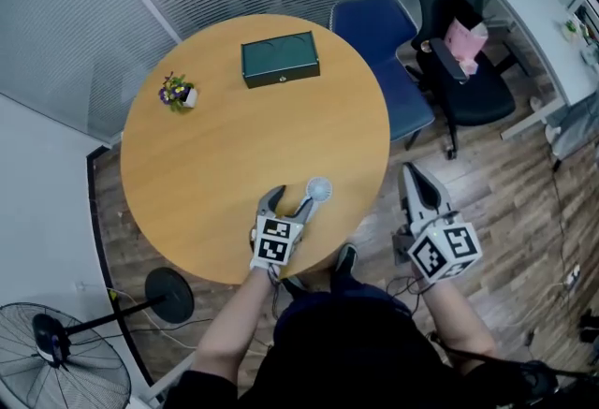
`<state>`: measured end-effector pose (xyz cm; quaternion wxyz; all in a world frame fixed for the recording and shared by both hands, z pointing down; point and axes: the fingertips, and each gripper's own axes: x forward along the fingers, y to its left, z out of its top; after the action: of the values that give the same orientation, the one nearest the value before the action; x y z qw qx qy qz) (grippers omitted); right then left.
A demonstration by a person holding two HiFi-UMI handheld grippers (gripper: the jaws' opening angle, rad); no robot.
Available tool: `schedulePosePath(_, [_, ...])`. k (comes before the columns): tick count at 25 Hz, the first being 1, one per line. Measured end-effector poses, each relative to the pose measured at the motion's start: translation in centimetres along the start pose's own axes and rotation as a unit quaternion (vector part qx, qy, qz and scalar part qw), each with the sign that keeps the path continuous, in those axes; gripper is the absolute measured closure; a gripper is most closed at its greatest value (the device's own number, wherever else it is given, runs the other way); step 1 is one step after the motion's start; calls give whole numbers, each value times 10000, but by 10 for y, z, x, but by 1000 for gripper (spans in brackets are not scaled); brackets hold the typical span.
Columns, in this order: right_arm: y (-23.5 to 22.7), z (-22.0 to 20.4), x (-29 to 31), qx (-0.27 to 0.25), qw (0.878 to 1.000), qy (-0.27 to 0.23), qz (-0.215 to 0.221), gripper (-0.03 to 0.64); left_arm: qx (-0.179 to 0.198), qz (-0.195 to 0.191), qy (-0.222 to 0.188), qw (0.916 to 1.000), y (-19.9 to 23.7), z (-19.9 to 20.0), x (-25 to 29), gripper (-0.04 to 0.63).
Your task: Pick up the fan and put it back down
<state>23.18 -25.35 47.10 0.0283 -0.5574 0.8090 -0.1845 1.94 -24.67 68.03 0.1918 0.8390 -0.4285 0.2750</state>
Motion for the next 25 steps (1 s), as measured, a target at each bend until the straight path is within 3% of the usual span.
schedulePosePath(4, [27, 7, 7, -103, 9999, -41, 63, 601, -283, 208, -763, 9965, 33, 50, -56, 311])
schedulePosePath(7, [47, 14, 14, -235, 9996, -90, 99, 601, -536, 285, -1413, 9881, 59, 92, -104, 325])
schedulePosePath(10, [72, 30, 22, -425, 9987, -239, 165, 607, -694, 337, -2051, 9757, 75, 135, -158, 379])
schedulePosePath(15, [122, 65, 24, -947, 9927, -702, 263, 611, -664, 476, -3074, 9481, 88, 188, -244, 477])
schedulePosePath(20, [164, 90, 26, -1276, 9855, -1030, 441, 611, -939, 524, -3552, 9286, 102, 207, -292, 560])
schedulePosePath(22, [175, 99, 27, -1320, 9836, -1115, 511, 611, -1035, 537, -3647, 9238, 108, 211, -304, 575])
schedulePosePath(25, [192, 110, 27, -1418, 9807, -1183, 642, 611, -864, 763, -3757, 9196, 114, 217, -324, 582])
